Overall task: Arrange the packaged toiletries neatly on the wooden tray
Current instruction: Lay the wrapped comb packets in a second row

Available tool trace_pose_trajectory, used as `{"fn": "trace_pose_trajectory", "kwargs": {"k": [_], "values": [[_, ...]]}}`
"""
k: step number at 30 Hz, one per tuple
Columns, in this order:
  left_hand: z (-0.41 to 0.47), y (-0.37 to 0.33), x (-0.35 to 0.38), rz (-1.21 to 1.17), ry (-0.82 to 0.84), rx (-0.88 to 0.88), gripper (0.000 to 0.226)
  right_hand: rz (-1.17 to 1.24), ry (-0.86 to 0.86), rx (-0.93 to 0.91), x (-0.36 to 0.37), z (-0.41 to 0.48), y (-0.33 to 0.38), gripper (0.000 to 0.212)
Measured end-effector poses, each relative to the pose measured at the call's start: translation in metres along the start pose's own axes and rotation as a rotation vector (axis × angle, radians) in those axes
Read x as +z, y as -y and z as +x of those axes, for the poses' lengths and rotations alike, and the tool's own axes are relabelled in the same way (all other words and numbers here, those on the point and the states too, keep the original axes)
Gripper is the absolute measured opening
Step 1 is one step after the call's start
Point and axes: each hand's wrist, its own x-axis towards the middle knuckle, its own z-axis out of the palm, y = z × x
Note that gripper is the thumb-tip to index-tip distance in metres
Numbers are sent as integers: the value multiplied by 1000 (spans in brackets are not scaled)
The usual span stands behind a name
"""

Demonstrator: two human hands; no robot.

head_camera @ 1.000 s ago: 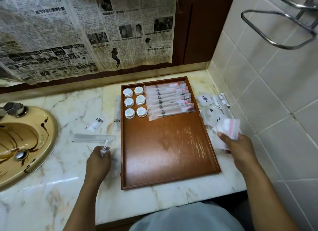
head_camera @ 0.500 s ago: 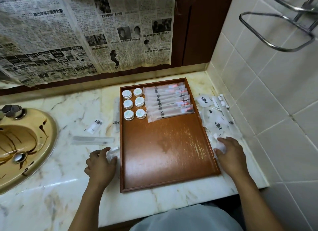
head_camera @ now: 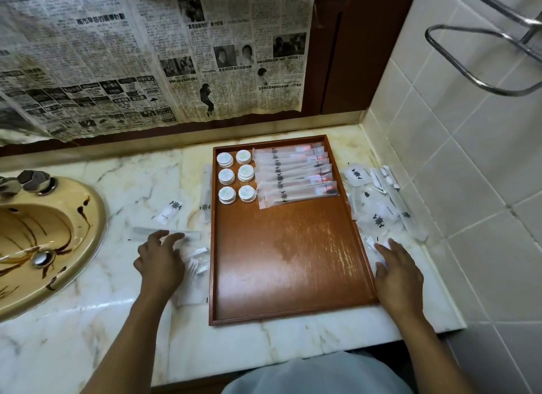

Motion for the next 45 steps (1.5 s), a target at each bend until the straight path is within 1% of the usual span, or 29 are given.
{"fn": "trace_pose_trajectory", "kwargs": {"k": [3,6,8,12,16,18,20,23,26,27,29,31,34,36,37,38,40,42,43,45], "values": [[22,11,-8,146,35,60,56,24,12,13,1,-1,-2,44],[35,20,-10,265,69,120,57,51,27,21,0,0,-3,44],[41,21,-12,301,71,138,52,45,33,14,-1,0,-4,44],[48,16,-21,376,66,178,30,35,53,-2,-1,-1,-5,46],[42,5,-28,397,2,205,27,81,76,31,-5,1,2,52],[37,-1,-31,410,-31,210,28,115,50,17,-7,1,10,52],[30,-10,-35,412,-28,204,28,157,7,-3,-11,1,20,48],[19,-24,-43,368,-32,192,21,228,-43,-9,-21,4,42,41],[8,-39,-51,361,-71,196,13,285,-39,-99,-29,6,69,37],[4,-45,-55,336,-79,195,9,311,-22,-137,-32,7,78,35],[-5,-58,-60,242,-64,193,16,383,50,-175,-39,5,98,31],[-17,-77,-64,36,41,234,24,464,154,-179,-46,3,119,30],[-41,-109,-65,-341,303,377,8,624,282,-184,-48,1,148,40],[-58,-128,-61,-530,548,367,21,783,380,-123,-47,2,163,48],[-65,-135,-58,-589,647,350,25,852,416,-83,-47,3,169,46],[-70,-140,-54,-630,708,351,26,917,433,-44,-49,4,174,40],[-78,-148,-50,-707,780,345,26,1049,431,25,-55,8,179,23],[-84,-154,-50,-815,804,287,24,1171,384,106,-65,13,179,12],[-86,-156,-49,-847,787,271,22,1227,354,159,-68,16,176,10],[-89,-158,-48,-870,740,256,20,1341,290,281,-74,24,168,11]]}}
